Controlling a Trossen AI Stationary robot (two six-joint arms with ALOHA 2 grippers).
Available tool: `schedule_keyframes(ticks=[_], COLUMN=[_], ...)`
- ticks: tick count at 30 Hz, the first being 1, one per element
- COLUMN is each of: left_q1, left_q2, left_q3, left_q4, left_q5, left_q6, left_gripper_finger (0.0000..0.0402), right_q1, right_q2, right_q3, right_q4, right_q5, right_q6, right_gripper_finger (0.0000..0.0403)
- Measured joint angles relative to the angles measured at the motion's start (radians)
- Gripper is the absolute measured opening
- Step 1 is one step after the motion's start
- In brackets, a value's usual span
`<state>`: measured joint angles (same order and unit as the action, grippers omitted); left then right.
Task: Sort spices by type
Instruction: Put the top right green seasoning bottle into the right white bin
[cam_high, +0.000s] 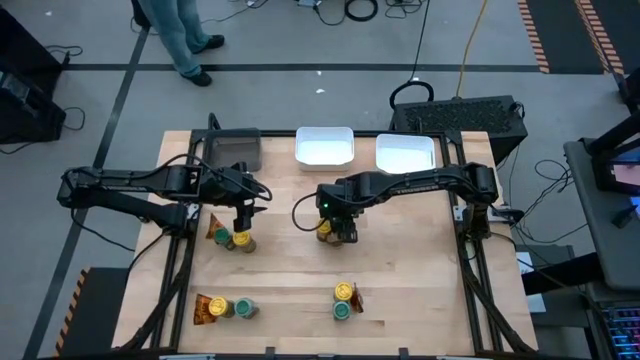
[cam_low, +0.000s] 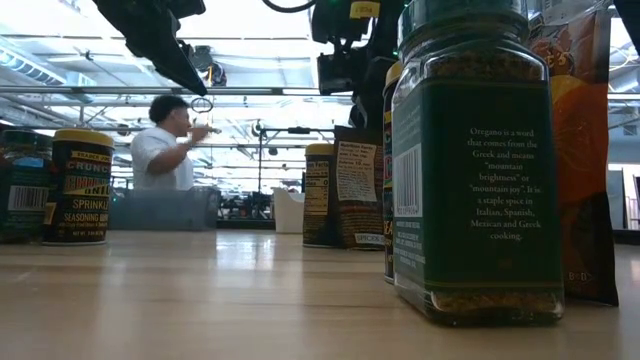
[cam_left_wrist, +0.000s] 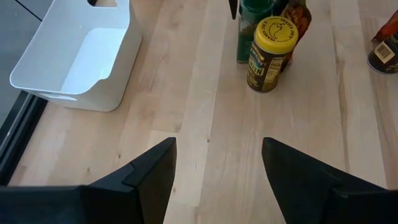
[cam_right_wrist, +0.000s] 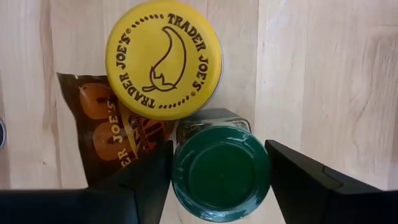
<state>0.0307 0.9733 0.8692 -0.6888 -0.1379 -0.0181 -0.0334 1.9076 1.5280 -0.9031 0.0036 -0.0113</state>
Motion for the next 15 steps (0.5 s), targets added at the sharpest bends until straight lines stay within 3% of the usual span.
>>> schedule_keyframes(ticks=[7,15], left_q1=[0.000,0.000], left_q2=[0.000,0.000], left_q3=[0.000,0.000], left_q4=[0.000,0.000], left_q5=[0.000,0.000], left_q6=[0.000,0.000], left_gripper_finger=[0.0242,0.0242], right_q1=[0.000,-0.015], right_q2=[-0.001,-0.050], right_q3=[0.000,0.000], right_q4=[0.000,-0.020], right_q5=[-0.003,-0.002], right_q6=[0.018,0.026], right_gripper_finger=[0.0187,0.0194])
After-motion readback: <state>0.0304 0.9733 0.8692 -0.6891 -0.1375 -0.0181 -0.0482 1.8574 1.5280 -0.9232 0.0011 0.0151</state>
